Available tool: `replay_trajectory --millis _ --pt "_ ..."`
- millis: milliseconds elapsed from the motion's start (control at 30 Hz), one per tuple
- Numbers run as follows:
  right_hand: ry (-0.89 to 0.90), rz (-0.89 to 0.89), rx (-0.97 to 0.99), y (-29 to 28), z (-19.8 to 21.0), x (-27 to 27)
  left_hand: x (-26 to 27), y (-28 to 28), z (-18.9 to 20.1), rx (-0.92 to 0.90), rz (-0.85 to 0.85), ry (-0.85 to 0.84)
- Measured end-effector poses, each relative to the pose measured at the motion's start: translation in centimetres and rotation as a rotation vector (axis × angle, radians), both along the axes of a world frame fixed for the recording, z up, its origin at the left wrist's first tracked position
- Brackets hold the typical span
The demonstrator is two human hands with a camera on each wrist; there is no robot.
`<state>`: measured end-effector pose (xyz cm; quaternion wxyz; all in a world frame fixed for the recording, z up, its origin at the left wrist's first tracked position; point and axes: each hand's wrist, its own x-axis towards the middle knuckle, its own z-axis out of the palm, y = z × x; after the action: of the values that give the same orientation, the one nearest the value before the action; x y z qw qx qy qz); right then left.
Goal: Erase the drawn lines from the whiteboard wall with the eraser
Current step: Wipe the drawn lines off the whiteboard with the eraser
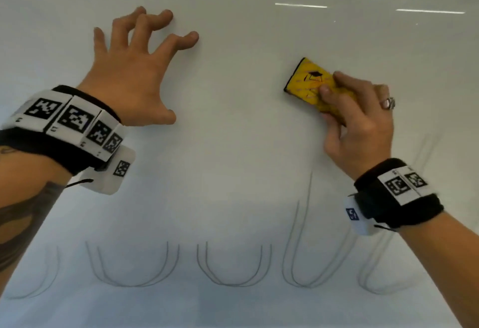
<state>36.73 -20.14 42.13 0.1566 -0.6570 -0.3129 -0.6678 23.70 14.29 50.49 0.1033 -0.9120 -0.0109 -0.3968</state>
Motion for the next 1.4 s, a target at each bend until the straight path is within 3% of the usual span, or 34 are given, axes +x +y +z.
replay_trajectory --millis 67,167,233,333,500,567,633,800,867,933,1100,1167,1233,1400 --pt "0.037 0.006 -0.081 0.3 -6.6 -0.6 0.2 0.1 -0.1 0.004 -0.002 -0.013" --pt "0.126 -0.007 -0.438 -0.5 -19.0 -2.3 0.5 0.0 -0.3 0.016 0.004 -0.03" --pt "0.198 -0.038 -0.593 -1.4 -23.5 -3.3 0.6 -0.2 -0.4 0.017 -0.001 -0.033" --pt "0.122 -0.082 -0.601 -1.7 -20.4 -2.7 0.7 0.1 -0.4 0.022 -0.009 -0.045" --pt "0.031 -0.077 -0.11 -4.1 -6.6 0.0 1.0 0.2 -0.5 0.053 -0.004 -0.071" --pt "0.075 -0.041 0.014 -5.0 -4.4 0.6 1.2 0.3 -0.5 0.054 -0.006 -0.09" --pt "0.071 -0.058 0.005 -4.3 -6.8 0.5 1.5 0.6 -0.5 0.064 -0.008 -0.104" --pt "0.187 0.007 -0.47 -3.1 -25.3 -2.4 2.2 -0.4 -0.6 -0.036 -0.068 -0.188" --pt "0.218 0.022 -0.544 -5.0 -26.7 -2.3 2.4 -2.4 -0.3 -0.085 -0.088 -0.258" --pt "0.174 0.036 -0.491 -7.0 -22.6 -1.0 2.7 -5.1 0.1 -0.051 -0.08 -0.316" --pt "0.056 -0.002 -0.086 -13.0 -5.0 2.9 4.1 -13.9 0.7 0.01 -0.201 -0.277" --pt "0.072 0.02 -0.028 -14.0 -2.5 3.4 4.9 -17.0 0.9 0.068 -0.235 -0.239" --pt "0.068 0.0 -0.052 -13.7 -5.3 3.4 5.6 -19.5 1.2 0.117 -0.257 -0.202" --pt "0.16 0.014 -0.491 -14.8 -22.7 1.2 6.7 -23.8 1.8 0.169 -0.255 -0.1"
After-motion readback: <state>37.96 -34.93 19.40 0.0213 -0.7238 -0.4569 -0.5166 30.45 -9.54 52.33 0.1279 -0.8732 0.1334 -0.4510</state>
